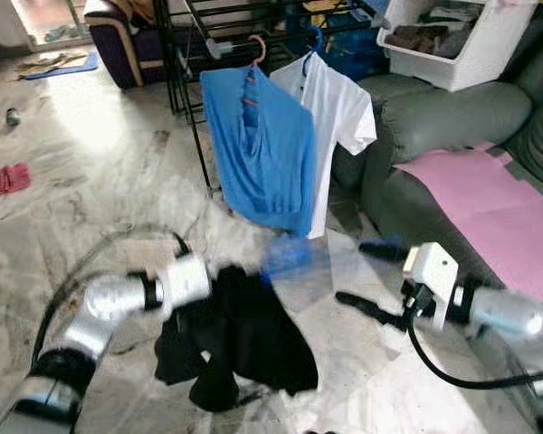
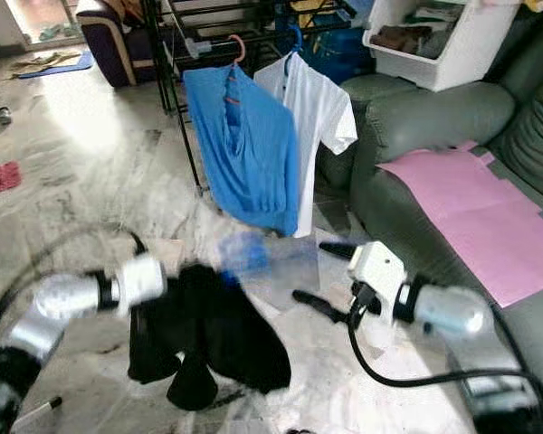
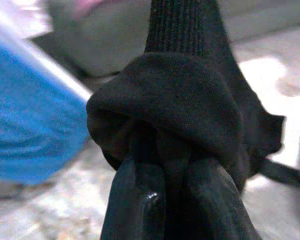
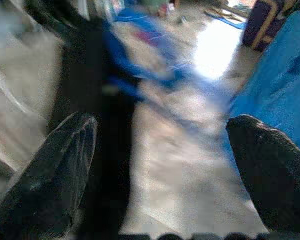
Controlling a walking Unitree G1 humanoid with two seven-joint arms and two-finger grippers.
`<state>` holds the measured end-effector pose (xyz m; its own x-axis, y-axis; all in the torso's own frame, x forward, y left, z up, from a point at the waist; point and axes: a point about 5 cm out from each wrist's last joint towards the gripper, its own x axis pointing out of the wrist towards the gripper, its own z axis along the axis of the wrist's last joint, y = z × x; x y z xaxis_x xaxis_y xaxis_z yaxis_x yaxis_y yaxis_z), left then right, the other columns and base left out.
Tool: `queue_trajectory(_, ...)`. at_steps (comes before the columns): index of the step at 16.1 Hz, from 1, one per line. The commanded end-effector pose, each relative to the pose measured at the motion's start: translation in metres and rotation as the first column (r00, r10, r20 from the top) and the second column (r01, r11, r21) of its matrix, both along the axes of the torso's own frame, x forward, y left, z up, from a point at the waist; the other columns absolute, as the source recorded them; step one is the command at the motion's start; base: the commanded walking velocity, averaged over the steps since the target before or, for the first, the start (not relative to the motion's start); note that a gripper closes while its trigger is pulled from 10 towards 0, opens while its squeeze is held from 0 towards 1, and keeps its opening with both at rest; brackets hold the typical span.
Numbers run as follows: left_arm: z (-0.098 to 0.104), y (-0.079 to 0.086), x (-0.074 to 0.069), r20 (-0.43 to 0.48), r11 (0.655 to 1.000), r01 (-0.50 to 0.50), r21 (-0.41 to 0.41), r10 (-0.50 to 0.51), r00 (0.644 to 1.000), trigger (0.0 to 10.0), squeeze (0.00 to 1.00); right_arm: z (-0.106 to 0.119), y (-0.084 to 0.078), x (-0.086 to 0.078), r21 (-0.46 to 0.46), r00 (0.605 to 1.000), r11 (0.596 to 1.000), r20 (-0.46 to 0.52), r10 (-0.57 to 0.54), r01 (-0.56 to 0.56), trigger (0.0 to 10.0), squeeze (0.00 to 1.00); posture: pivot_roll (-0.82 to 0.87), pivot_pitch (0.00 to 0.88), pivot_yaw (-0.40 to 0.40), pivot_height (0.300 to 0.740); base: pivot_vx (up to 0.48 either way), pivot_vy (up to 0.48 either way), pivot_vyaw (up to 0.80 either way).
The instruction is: Hang hanger
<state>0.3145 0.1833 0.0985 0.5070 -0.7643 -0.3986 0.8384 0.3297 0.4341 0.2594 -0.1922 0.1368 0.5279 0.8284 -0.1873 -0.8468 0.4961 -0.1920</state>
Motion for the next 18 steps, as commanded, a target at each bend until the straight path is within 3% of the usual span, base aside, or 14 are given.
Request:
queue_trajectory(1, 0.011, 0.009, 0.014, 0.020, 0.988, -0.141, -0.060, 0.142, 0.990, 0.0, 0.00, 0.008, 0.002, -0.006, 0.123, 0.999, 0.992, -0.054, 0.006, 0.001, 10.0, 1.00, -0.02, 0.081, 0.000, 0.740, 0.000, 0.000, 0.00)
queue_trajectory(2, 0.011, 0.013, 0.020, 0.016, 0.972, -0.220, -0.078, 0.222, 0.975, 0.0, 0.00, 0.009, 0.003, -0.007, 0.158, 0.998, 0.987, -0.068, -0.010, 0.020, 10.0, 1.00, -0.02, 0.082, 0.005, 0.740, 0.000, 0.000, 0.00)
queue_trajectory(4, 0.009, 0.012, 0.022, 0.010, 0.963, -0.252, -0.090, 0.254, 0.967, 0.0, 0.00, 0.009, 0.004, -0.007, 0.167, 0.996, 0.985, -0.081, -0.029, 0.042, 10.0, 1.00, -0.03, 0.082, 0.008, 0.740, 0.000, 0.000, 0.00)
queue_trajectory(6, 0.014, -0.001, 0.028, -0.025, 0.934, -0.292, -0.207, 0.294, 0.956, 0.0, 0.00, -0.022, 0.000, -0.009, 0.017, 0.979, 0.992, -0.168, -0.117, 0.122, 10.0, 1.00, -0.03, 0.082, 0.008, 0.740, 0.000, 0.000, 0.00)
queue_trajectory(7, 0.030, -0.022, 0.029, -0.019, 0.924, -0.205, -0.323, 0.211, 0.977, 0.0, 0.00, -0.049, -0.002, -0.009, -0.113, 0.953, 0.973, -0.204, -0.223, 0.203, 10.0, 0.45, -0.02, 0.083, 0.008, 0.740, 0.000, 0.000, 0.00)
queue_trajectory(8, 0.036, -0.032, 0.025, 0.010, 0.935, -0.118, -0.334, 0.128, 0.992, 0.0, 0.00, -0.056, 0.000, -0.003, -0.104, 0.925, 0.952, -0.230, -0.303, 0.287, 10.0, 0.00, -0.01, 0.083, 0.009, 0.740, 0.000, 0.000, 0.00)
queue_trajectory(10, 0.035, -0.037, 0.018, 0.021, 0.947, -0.042, -0.320, 0.052, 0.998, 0.0, 0.00, -0.053, 0.004, 0.008, -0.027, 0.885, 0.918, -0.257, -0.389, 0.396, 10.0, 0.00, 0.00, 0.082, 0.010, 0.740, 0.000, 0.000, 0.00)
queue_trajectory(11, 0.033, -0.036, 0.009, 0.031, 0.957, 0.030, -0.289, -0.022, 0.999, 0.0, 0.00, -0.049, 0.000, 0.019, 0.016, 0.846, 0.873, -0.258, -0.468, 0.488, 10.0, 0.00, 0.00, 0.082, 0.011, 0.740, 0.000, 0.000, 0.00)
queue_trajectory(12, 0.034, -0.036, 0.006, 0.041, 0.959, 0.052, -0.278, -0.043, 0.998, 0.0, 0.00, -0.050, -0.003, 0.023, 0.000, 0.824, 0.856, -0.270, -0.498, 0.517, 10.0, 0.00, 0.00, 0.082, 0.011, 0.740, 0.000, 0.000, 0.00)
queue_trajectory(14, 0.036, -0.033, 0.002, 0.056, 0.961, 0.086, -0.261, -0.074, 0.996, 0.0, 0.00, -0.040, -0.007, 0.035, 0.085, 0.794, 0.799, -0.214, -0.569, 0.595, 10.0, 0.00, 0.01, 0.081, 0.008, 0.740, 0.000, 0.000, 0.00)
queue_trajectory(15, 0.037, -0.030, 0.000, 0.074, 0.965, 0.101, -0.242, -0.086, 0.994, 0.0, 0.00, -0.032, -0.011, 0.043, 0.221, 0.746, 0.715, -0.276, -0.607, 0.663, 10.0, 0.00, 0.01, 0.079, 0.007, 0.740, 0.000, 0.000, 0.00)
queue_trajectory(16, 0.039, -0.029, -0.001, 0.086, 0.965, 0.106, -0.240, -0.088, 0.992, 0.0, 0.00, -0.031, -0.012, 0.046, 0.269, 0.735, 0.687, -0.329, -0.593, 0.675, 10.0, 0.00, 0.01, 0.079, 0.007, 0.740, 0.000, 0.000, 0.00)
queue_trajectory(18, 0.050, -0.038, 0.001, 0.130, 0.960, 0.139, -0.244, -0.110, 0.985, 0.0, 0.00, -0.033, -0.003, 0.043, 0.319, 0.786, 0.728, -0.377, -0.489, 0.606, 10.0, 0.00, 0.02, 0.076, 0.004, 0.740, 0.000, 0.000, 0.00)
